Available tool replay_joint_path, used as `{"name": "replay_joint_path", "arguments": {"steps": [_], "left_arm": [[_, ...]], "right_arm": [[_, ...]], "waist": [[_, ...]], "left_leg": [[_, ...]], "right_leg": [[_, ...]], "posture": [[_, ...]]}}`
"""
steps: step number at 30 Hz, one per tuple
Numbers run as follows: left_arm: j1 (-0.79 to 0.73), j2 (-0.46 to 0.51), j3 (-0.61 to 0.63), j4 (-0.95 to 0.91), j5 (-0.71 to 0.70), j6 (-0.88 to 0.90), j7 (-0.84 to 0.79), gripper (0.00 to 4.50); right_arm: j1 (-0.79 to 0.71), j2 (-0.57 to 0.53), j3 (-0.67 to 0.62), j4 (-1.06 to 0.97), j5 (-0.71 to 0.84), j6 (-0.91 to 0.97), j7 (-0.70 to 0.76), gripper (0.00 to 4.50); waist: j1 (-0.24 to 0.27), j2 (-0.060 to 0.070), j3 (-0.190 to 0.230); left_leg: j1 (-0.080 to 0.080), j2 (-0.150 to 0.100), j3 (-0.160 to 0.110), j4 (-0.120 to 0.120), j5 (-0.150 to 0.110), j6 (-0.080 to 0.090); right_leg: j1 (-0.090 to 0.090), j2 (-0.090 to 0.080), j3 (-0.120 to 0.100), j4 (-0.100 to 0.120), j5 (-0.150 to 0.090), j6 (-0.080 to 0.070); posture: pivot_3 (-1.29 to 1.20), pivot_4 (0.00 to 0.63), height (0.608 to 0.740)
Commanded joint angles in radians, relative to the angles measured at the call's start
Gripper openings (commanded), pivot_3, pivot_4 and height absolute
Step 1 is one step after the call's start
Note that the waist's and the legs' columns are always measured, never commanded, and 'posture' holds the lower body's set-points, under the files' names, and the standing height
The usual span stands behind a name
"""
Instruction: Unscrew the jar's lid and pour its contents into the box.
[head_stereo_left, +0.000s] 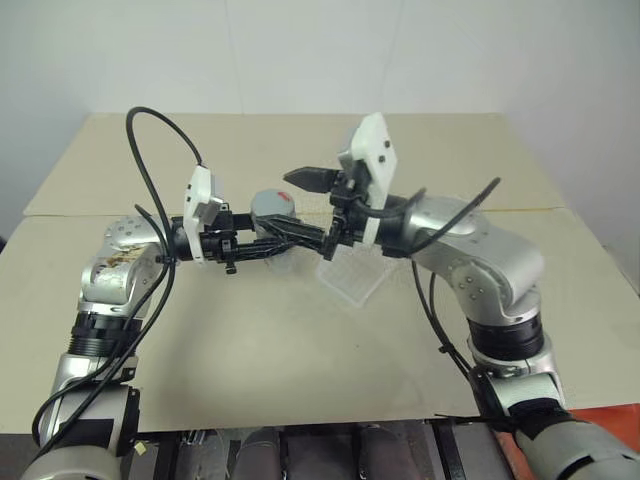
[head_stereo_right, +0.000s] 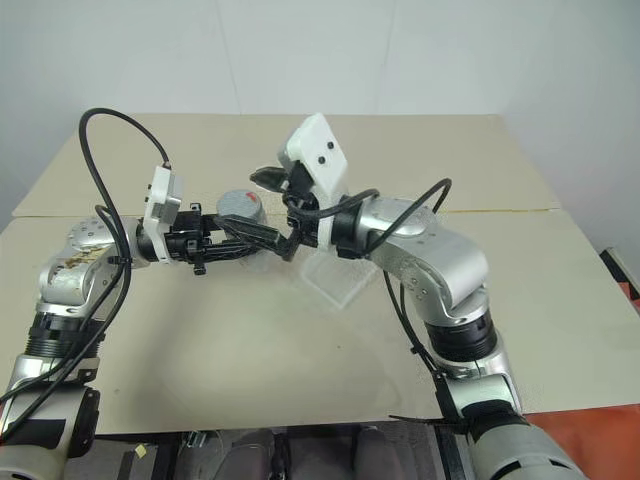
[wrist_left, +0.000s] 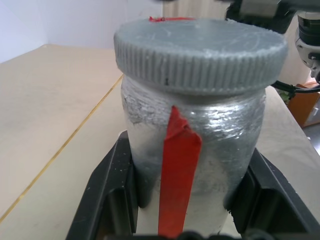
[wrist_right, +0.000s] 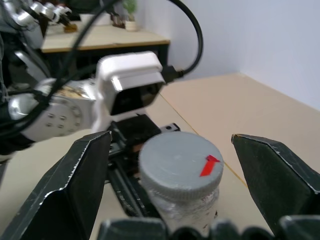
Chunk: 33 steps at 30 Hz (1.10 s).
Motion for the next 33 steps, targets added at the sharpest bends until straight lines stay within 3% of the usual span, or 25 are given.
{"name": "replay_joint_path", "arguments": {"steps": [1,14,33], "left_arm": [[-0.03,0.001,0.008,-0.008,-0.001,-0.013,-0.008,1.94],[-0.026,0.009,0.014,-0.017,-0.004,-0.008,-0.015,1.94],[-0.008,0.038,0.021,-0.031,-0.017,-0.001,-0.03,1.94]], "right_arm": [[-0.039,0.03,0.006,0.006,-0.041,-0.029,-0.033,4.47],[-0.05,0.059,0.006,0.07,-0.112,-0.048,-0.036,4.47],[0.038,-0.04,-0.056,-0.027,-0.063,-0.029,0.001,4.47]], "waist": [[-0.001,0.0,0.0],[-0.002,0.0,0.0],[-0.002,0.0,0.0]], "left_leg": [[0.0,0.0,0.0,0.0,0.0,0.0],[0.0,0.0,0.0,0.0,0.0,0.0],[0.0,0.0,0.0,0.0,0.0,0.0]], "right_leg": [[0.0,0.0,0.0,0.0,0.0,0.0],[0.0,0.0,0.0,0.0,0.0,0.0],[0.0,0.0,0.0,0.0,0.0,0.0]], "posture": [[0.0,0.15,0.74],[0.0,0.15,0.74],[0.0,0.15,0.74]]}}
